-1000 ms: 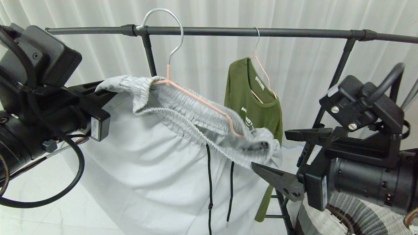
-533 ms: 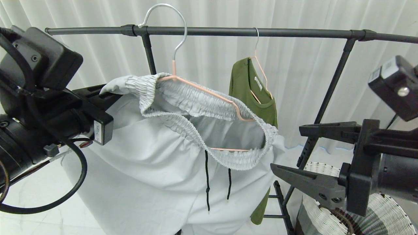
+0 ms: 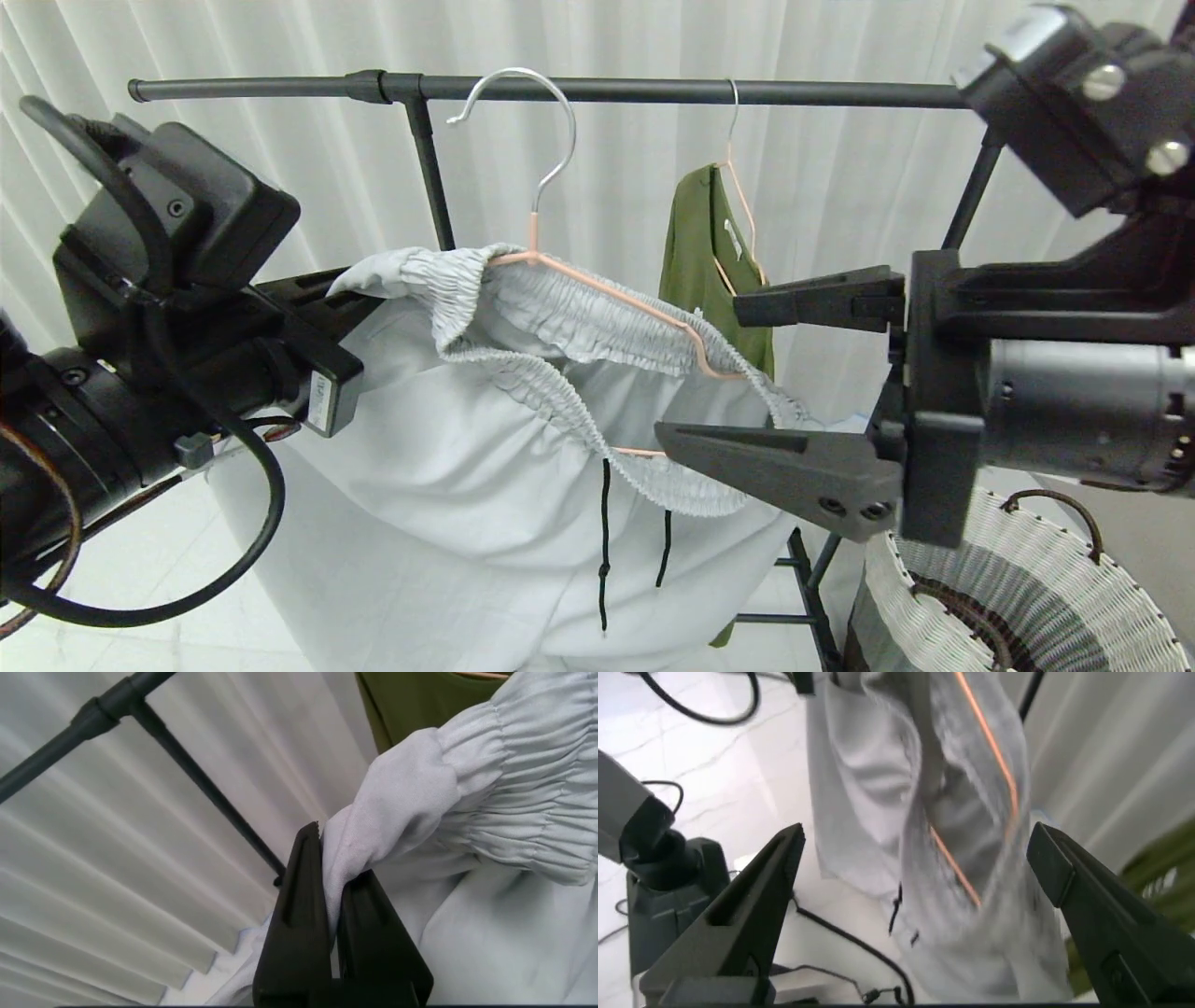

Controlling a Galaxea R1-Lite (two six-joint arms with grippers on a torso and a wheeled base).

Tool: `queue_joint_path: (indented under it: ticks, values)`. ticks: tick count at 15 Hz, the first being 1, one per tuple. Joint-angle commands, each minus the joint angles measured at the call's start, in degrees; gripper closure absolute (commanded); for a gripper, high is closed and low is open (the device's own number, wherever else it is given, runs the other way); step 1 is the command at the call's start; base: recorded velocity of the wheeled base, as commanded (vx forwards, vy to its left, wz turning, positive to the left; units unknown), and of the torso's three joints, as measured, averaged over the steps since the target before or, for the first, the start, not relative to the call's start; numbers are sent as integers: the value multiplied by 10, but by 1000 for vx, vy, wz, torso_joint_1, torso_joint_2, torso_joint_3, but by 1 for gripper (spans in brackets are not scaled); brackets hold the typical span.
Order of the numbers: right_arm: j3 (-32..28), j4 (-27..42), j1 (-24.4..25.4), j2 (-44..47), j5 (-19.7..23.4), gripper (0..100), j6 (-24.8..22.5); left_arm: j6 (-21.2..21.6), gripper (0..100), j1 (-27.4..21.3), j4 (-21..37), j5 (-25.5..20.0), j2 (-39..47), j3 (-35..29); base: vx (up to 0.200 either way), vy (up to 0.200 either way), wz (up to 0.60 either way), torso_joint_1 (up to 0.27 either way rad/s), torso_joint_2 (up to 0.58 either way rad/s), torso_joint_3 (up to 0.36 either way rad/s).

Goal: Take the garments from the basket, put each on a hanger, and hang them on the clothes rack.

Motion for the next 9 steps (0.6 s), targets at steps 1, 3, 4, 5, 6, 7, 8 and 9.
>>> queue_joint_path:
  ticks: [1,3,4,5,6,7,8,9]
  values:
    - [-31,1,-4,46,5,0,-3,1,100,-8,0,0,6,-1,0,0,0,0,0,0]
    - [-66,6,-9,72,6,0,-7,1,100,-14,0,0,6,-2,0,0,0,0,0,0]
    - [-74,6,-11,81,6,0,-10,1,100,-16,0,0,6,-2,0,0,0,0,0,0]
    - [-79,6,-14,87,10,0,-11,1,100,-19,0,0,6,-2,0,0,0,0,0,0]
    - [-80,6,-14,90,15,0,-11,1,100,-23,0,0,7,-2,0,0,0,0,0,0]
    - [-80,9,-14,90,18,0,-11,1,100,-24,0,0,8,-3,0,0,0,0,0,0]
    - [-80,15,-14,90,18,0,-11,1,100,-24,0,0,8,-4,0,0,0,0,0,0]
    - [-80,19,-14,89,18,0,-11,1,100,-25,0,0,8,-4,0,0,0,0,0,0]
